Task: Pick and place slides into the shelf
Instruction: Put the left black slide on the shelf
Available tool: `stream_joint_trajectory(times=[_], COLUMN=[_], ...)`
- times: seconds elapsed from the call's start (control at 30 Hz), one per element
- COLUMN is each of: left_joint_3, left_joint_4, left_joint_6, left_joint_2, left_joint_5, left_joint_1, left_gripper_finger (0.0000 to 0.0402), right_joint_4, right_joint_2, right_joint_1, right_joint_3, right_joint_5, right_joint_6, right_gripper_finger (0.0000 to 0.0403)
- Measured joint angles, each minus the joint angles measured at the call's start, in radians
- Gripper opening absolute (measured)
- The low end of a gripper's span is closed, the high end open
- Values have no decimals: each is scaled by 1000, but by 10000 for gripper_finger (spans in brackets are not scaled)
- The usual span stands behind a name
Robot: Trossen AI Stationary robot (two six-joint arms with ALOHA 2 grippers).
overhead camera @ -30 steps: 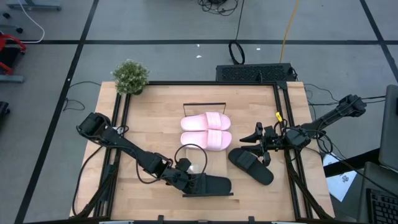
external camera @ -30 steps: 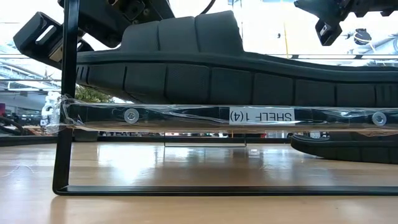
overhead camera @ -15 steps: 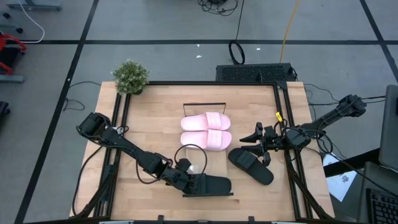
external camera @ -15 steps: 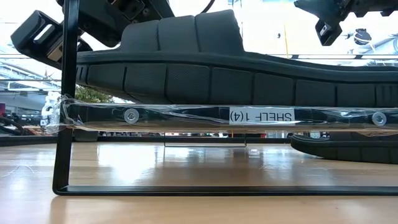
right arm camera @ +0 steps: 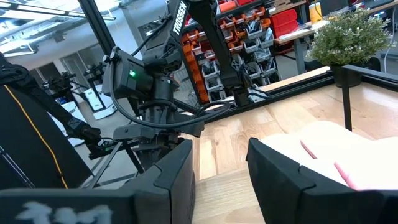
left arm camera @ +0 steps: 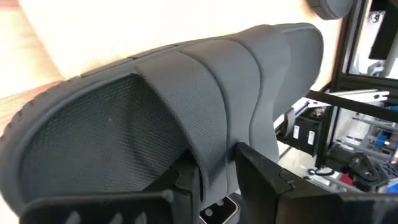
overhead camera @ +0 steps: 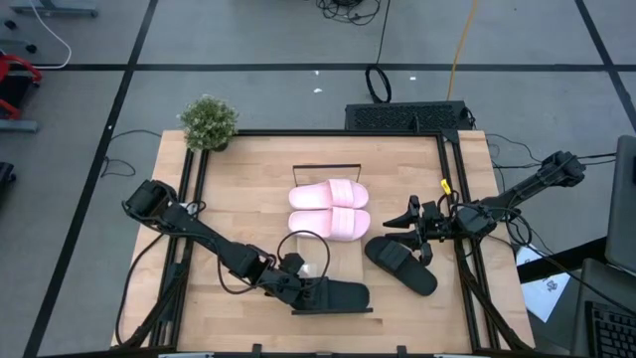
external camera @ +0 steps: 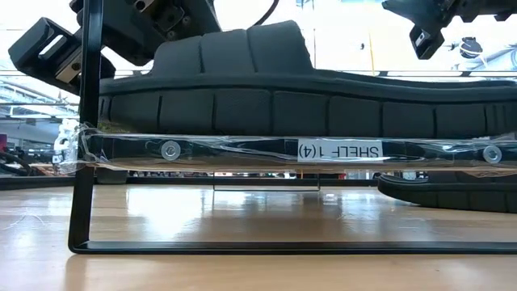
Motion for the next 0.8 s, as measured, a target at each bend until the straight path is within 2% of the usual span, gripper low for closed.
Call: stream_joint_trajectory(times=[0.8], left_joint_3=[0], left_joint_4=[22], left_joint_6=[17], left_joint_2=[0], left_joint_5=[-5], left_joint_1=[0], left_gripper_finger=[83], right_joint_4=[0], right_joint_2=[0], right_joint_1=[0], right_joint_3=[0], right_joint_5=[-4], right_joint_6=[1], right_gripper_finger=[141])
